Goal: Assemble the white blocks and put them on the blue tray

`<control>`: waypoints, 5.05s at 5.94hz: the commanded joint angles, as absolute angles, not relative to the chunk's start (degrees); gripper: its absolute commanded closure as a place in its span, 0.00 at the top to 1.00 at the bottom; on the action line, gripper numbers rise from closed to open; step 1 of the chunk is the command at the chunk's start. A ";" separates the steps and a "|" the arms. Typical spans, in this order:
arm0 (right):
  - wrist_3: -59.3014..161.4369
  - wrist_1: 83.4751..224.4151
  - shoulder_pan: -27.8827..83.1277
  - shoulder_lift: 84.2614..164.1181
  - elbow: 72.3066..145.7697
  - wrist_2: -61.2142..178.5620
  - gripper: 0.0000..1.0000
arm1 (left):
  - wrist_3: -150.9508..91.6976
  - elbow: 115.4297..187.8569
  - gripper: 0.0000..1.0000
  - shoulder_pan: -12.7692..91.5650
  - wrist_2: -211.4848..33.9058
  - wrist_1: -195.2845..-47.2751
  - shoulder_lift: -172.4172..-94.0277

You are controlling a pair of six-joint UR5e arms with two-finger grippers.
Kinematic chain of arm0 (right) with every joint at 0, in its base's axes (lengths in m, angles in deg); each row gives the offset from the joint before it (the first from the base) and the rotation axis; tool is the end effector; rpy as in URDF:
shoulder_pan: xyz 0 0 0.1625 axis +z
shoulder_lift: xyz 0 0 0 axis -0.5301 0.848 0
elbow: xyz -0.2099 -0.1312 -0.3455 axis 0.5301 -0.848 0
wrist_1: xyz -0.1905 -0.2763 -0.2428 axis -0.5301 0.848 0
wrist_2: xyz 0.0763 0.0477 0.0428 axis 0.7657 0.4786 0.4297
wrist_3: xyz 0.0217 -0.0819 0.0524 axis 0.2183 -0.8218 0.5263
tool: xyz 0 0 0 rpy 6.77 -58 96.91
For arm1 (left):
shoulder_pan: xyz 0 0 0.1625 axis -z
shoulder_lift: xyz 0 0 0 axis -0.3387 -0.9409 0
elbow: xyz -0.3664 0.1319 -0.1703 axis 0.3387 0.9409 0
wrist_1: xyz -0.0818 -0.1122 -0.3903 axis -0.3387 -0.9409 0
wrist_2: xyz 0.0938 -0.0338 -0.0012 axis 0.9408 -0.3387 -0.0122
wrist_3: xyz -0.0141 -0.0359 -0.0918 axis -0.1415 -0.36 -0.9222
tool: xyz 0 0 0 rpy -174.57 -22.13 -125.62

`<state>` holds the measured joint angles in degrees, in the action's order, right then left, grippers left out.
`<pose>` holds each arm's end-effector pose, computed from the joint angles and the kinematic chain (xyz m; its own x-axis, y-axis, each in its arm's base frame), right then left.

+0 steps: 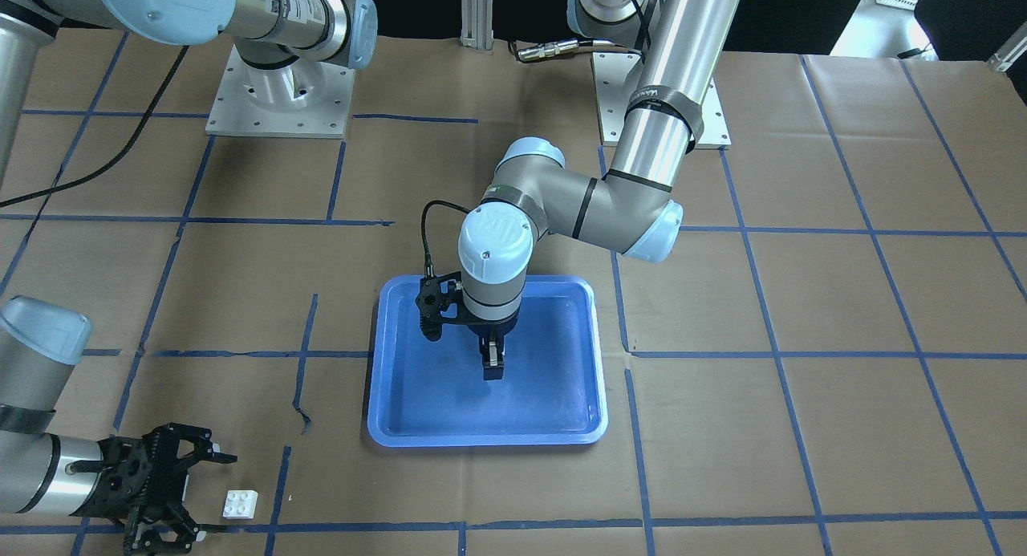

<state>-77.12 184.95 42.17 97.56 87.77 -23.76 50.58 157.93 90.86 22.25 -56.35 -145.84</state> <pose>-0.0238 -0.7589 0.1637 0.0477 -0.9988 0.0120 -0.8446 -0.0468 -0.5333 -0.3470 -0.5400 0.1718 -0.0674 0.9976 0.0165 0.9977 0.0674 -0.0019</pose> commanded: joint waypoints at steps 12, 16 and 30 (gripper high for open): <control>-76.01 180.64 50.06 114.46 98.86 -23.59 0.31 | -25.05 149.19 0.99 76.10 26.88 -98.43 -110.73; -47.94 208.97 63.06 118.72 116.30 -23.59 0.32 | -18.94 148.65 0.99 72.32 26.88 -98.60 -110.38; -47.00 221.52 66.34 114.94 125.73 -21.39 0.32 | -19.03 149.09 0.99 71.96 27.05 -98.87 -109.32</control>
